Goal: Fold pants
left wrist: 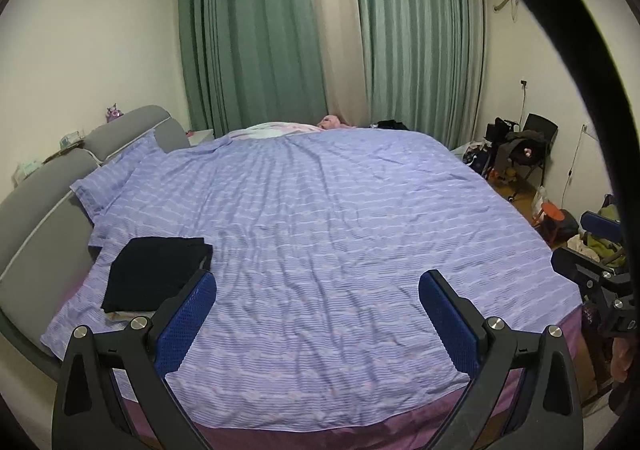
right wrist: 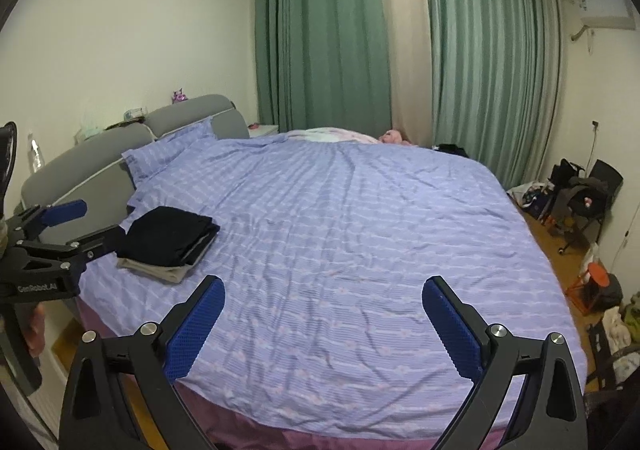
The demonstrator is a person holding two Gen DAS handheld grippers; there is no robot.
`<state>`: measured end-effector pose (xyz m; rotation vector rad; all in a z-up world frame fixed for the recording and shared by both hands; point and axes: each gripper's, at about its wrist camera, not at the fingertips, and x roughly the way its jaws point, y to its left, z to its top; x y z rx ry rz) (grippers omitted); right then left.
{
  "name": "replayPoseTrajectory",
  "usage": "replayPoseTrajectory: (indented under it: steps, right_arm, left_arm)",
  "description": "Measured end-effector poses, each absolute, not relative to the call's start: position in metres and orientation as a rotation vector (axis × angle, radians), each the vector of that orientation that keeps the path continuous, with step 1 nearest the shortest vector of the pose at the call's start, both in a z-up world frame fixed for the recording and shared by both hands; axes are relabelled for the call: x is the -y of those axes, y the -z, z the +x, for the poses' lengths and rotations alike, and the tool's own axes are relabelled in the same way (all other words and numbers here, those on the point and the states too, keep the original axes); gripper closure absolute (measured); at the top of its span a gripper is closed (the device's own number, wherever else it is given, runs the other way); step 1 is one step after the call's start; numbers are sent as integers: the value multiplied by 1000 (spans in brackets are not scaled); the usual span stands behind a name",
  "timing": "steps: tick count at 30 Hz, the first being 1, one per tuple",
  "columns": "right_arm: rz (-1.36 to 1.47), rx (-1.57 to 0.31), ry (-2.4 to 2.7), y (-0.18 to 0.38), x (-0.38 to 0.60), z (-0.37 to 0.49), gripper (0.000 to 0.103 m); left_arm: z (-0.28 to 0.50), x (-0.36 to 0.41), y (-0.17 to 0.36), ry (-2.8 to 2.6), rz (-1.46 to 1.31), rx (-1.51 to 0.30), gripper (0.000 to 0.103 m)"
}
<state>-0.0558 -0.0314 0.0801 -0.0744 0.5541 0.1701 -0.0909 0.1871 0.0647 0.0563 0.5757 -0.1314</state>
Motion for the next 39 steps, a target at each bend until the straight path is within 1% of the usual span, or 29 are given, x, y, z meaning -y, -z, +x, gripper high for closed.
replayPoseTrajectory:
  steps: [9, 25, 39]
  right_arm:
    - [-19, -542, -140, -89, 63, -78, 3]
    - [-9, -516, -122, -93, 80, -92, 3]
    - [8, -515, -97, -93, 90, -92, 3]
  left_arm:
    - [-114, -152, -78, 145, 80, -544, 0]
    - [-125, -140, -84, 170, 31, -526, 0]
    - [-127, -122, -85, 178, 84, -497, 0]
